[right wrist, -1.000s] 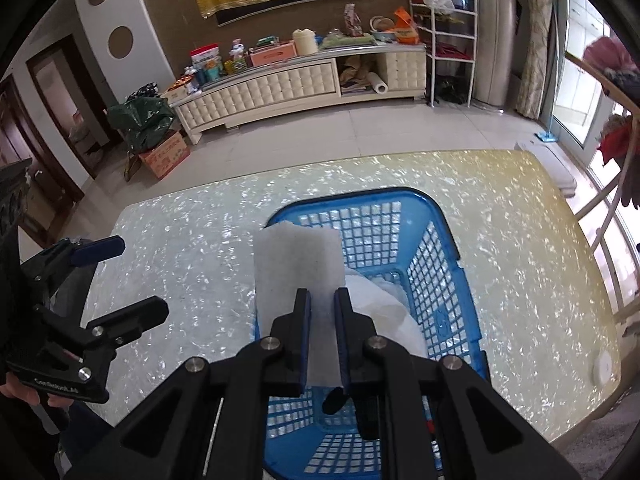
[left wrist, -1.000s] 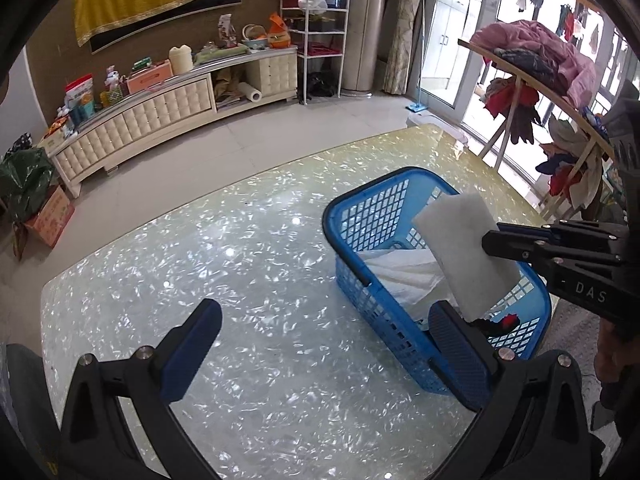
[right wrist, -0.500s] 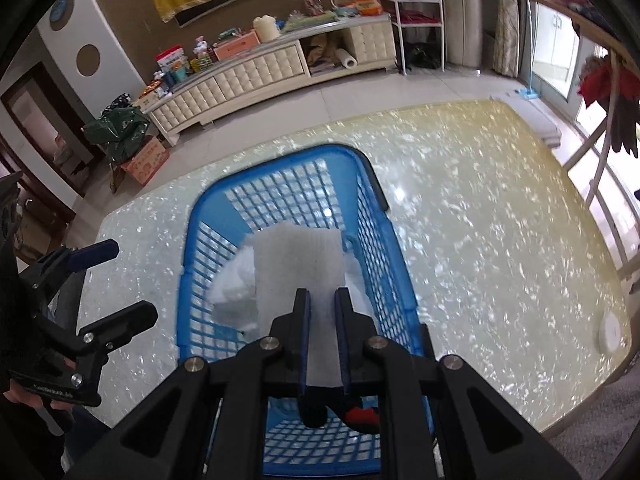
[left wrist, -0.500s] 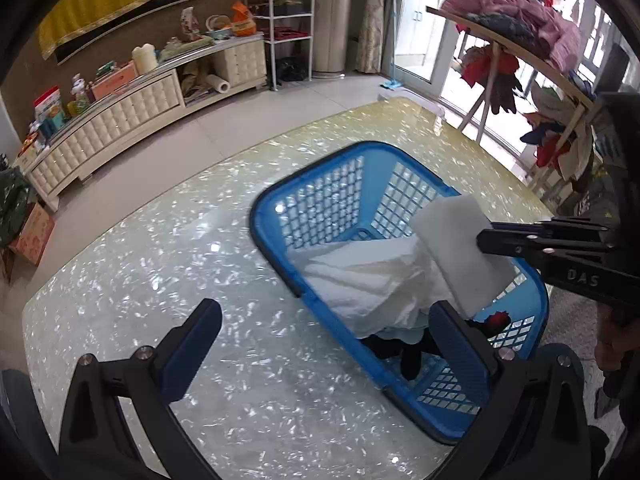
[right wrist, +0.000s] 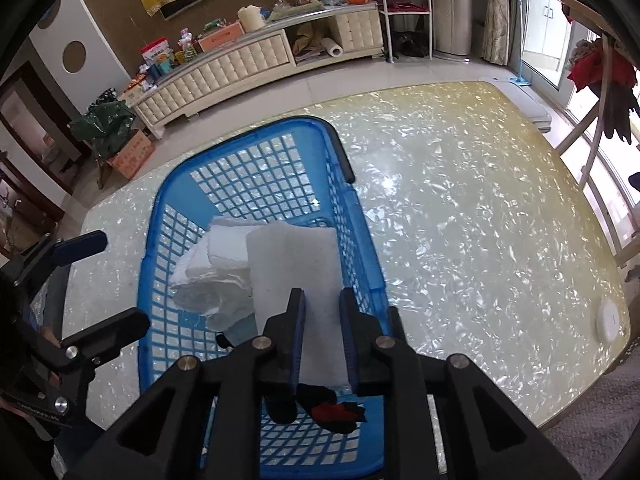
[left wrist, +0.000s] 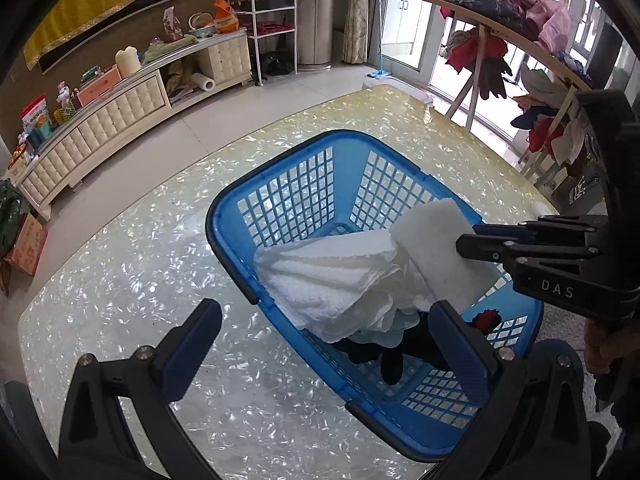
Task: Organize soft objects
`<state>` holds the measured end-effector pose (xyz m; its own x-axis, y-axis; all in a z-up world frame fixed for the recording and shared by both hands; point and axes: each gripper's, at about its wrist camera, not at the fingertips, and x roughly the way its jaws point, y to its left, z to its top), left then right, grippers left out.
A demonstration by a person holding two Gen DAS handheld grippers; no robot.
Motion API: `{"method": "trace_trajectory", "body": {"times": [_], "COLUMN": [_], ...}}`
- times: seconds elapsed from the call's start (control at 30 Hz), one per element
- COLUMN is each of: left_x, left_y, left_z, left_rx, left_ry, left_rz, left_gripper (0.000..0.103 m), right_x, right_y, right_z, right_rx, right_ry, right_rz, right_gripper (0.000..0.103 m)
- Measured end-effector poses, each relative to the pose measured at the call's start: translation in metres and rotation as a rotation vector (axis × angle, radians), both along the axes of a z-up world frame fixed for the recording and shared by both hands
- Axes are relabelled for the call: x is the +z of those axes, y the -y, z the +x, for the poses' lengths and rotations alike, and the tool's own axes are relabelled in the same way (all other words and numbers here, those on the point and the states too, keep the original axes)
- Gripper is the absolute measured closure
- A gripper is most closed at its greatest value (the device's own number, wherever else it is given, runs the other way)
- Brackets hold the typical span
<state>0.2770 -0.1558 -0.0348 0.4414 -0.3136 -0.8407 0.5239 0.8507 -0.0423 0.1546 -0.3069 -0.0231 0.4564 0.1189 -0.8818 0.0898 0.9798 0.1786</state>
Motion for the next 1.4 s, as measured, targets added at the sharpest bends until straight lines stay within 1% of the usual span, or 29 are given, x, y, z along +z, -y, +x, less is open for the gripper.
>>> {"method": "trace_trajectory", "body": {"times": [0.07,0.17,0.2,0.23,0.3,0.4,0.47,0.5,0.57,0.63,0.67,0.7,0.83,0.9,0.97,1.13,1.27,1.4], "left_x": [0.0,0.0,0.0,0.001,0.002,0.005,0.008,0.008,0.011,0.012,0.013,0.014,0.019,0.022,0.025,0.033,0.041,0.051], "left_y": [0.0,-0.001,-0.002,-0.003,-0.005,-0.01,-0.014,-0.015,-0.02,-0.026,-0.029,-0.032,-0.044,-0.054,-0.061,-0.086,-0.106,-0.13], "left_z": [-0.001,-0.004,-0.005,-0.006,-0.008,-0.012,-0.015,-0.016,-0.019,-0.021,-0.023,-0.025,-0.035,-0.041,-0.046,-0.06,-0.071,-0.091], "left_rx": [-0.004,-0.008,-0.007,-0.006,-0.003,-0.002,-0.002,0.0,0.005,0.01,0.013,0.018,0.039,0.05,0.061,0.102,0.145,0.212], "left_ry": [0.0,0.001,0.001,0.002,0.002,0.009,0.013,0.016,0.02,0.024,0.027,0.03,0.048,0.059,0.068,0.109,0.148,0.209], "left_rz": [0.002,0.004,0.005,0.005,0.003,0.002,0.0,0.0,-0.003,-0.009,-0.013,-0.016,-0.025,-0.03,-0.035,-0.042,-0.062,-0.084], "left_gripper": [0.0,0.0,0.0,0.0,0.0,0.0,0.0,0.0,0.0,0.0,0.0,0.0,0.0,0.0,0.0,0.0,0.0,0.0], "right_x": [-0.001,-0.002,-0.001,0.0,-0.001,0.001,0.004,0.004,0.008,0.011,0.011,0.013,0.021,0.026,0.031,0.041,0.047,0.054], "right_y": [0.002,0.003,0.004,0.003,0.003,-0.003,-0.005,-0.006,-0.008,-0.01,-0.011,-0.013,-0.019,-0.024,-0.033,-0.056,-0.075,-0.091], "right_z": [-0.001,-0.001,-0.001,-0.002,-0.002,-0.004,-0.005,-0.006,-0.009,-0.011,-0.011,-0.012,-0.018,-0.022,-0.024,-0.032,-0.039,-0.049], "right_rx": [-0.003,-0.007,-0.007,-0.004,0.002,0.008,0.009,0.012,0.015,0.021,0.024,0.026,0.036,0.046,0.063,0.092,0.115,0.132], "right_ry": [-0.003,-0.012,-0.009,-0.008,-0.013,-0.01,-0.003,0.0,0.01,0.018,0.02,0.024,0.058,0.084,0.111,0.167,0.204,0.25], "right_rz": [0.003,0.004,0.006,0.014,0.031,0.018,0.006,0.009,0.012,0.007,0.006,0.006,0.004,-0.005,-0.016,-0.058,-0.081,-0.084], "right_gripper": [0.087,0.083,0.078,0.075,0.063,0.055,0.051,0.046,0.04,0.038,0.035,0.028,0.019,0.008,0.001,0.001,0.001,0.001]}}
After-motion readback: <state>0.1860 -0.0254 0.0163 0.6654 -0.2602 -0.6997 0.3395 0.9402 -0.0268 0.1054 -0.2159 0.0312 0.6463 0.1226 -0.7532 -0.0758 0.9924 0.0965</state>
